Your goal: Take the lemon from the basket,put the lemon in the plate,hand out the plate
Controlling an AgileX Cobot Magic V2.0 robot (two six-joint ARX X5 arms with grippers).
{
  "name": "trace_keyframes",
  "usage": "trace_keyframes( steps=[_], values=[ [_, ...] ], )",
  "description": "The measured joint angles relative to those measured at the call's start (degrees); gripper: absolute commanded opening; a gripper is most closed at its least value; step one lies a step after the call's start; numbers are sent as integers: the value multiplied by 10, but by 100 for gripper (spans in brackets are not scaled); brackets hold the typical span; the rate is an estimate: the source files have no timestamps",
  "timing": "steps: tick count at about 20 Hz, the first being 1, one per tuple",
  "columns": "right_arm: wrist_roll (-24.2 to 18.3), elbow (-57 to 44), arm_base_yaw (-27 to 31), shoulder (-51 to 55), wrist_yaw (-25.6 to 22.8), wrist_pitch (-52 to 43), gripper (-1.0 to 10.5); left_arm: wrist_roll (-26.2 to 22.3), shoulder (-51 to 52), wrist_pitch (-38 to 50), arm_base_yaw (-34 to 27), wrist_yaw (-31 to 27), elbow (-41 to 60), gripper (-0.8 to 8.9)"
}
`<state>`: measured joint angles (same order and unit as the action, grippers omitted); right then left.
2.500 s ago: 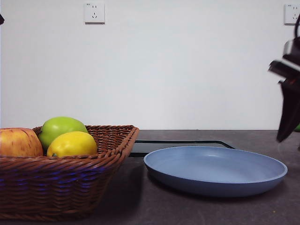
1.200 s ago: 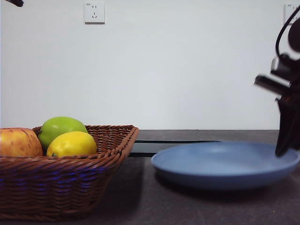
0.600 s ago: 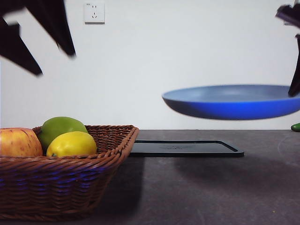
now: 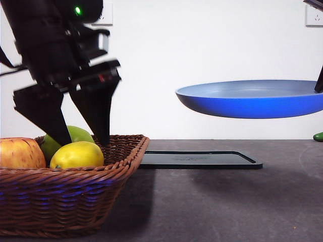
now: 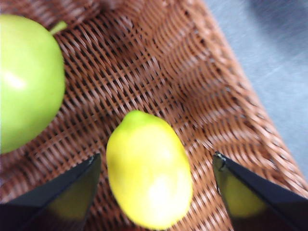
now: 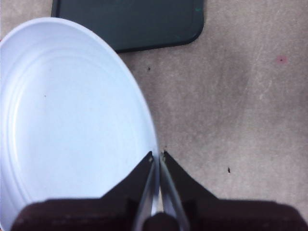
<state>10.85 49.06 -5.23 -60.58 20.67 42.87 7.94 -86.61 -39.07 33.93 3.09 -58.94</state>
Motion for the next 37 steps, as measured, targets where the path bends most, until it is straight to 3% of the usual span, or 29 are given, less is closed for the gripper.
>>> trace_keyframes(
  steps=[7,11,16,19,22,24,26,31,37],
  values=[
    [-2,0,0,0,0,0,5,-4,-48,10,0,0,0,395],
    [-2,0,0,0,0,0,5,-15,-48,10,0,0,0,243],
    [-8,0,0,0,-5,0,5,-15,-48,-33,0,0,-31,243],
    [-11,0,0,-6,-58,-3,5,-15,-40,-96,2,8,-118,243],
    [-12,0,0,-47,-55,-8,5,-15,-17,-109,20,94,-204,243],
    [-10,0,-8,-75,5,-13,5,-15,-13,-77,50,130,-227,243],
    [-5,0,-22,-84,44,-28,5,-15,-17,-50,84,121,-227,243],
    [16,0,-65,-83,58,-47,5,-16,-37,-12,161,32,-227,243],
    [22,0,-87,-83,60,-48,5,-16,-89,-15,180,15,-227,245]
  ],
)
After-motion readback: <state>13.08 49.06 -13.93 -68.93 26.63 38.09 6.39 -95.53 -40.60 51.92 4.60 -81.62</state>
